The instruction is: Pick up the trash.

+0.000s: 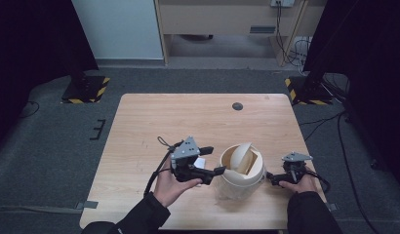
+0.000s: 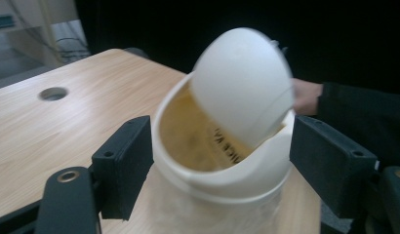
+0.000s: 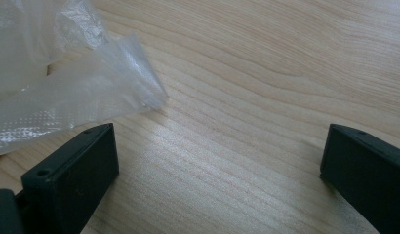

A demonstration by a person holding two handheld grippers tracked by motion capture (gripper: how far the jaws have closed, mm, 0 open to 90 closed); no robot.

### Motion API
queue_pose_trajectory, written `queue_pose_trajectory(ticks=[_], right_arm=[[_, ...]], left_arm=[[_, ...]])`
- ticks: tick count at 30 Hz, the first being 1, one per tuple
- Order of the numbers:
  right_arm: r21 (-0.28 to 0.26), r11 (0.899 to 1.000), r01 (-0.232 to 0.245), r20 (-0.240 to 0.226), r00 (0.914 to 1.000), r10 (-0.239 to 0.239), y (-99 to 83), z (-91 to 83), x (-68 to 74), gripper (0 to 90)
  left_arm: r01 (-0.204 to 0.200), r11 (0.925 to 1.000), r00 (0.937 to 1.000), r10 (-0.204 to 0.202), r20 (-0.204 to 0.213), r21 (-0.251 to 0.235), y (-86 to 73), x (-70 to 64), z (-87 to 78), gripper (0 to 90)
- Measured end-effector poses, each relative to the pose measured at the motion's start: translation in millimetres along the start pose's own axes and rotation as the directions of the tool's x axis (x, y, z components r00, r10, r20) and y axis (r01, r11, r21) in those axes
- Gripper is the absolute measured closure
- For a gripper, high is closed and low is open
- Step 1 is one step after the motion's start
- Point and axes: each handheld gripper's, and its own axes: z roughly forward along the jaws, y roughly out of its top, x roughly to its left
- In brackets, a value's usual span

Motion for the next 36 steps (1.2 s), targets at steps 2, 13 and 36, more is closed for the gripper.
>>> queue_pose_trajectory(ticks=[2,13,36], right_arm=[[-0.002,1.0,0.002,0.0,1.0,-0.002,0.0,0.2,0.0,0.8],[-0.002,1.0,0.003,-0.001,1.0,-0.003,0.0,0.2,0.0,0.8],[-0.001,1.0,0.007,-0.001,1.0,-0.007,-0.1,0.2,-0.2,0.8]], left_arm=[[0.015,0.9998,0.9994,-0.015,-0.03,0.011,-5.6,9.1,-4.8,24.2],[0.107,0.9887,0.9817,-0.089,-0.169,0.105,-46.8,60.3,5.4,27.1],[0.233,0.9362,0.9535,-0.167,-0.251,0.263,-102.5,103.3,48.9,48.8]])
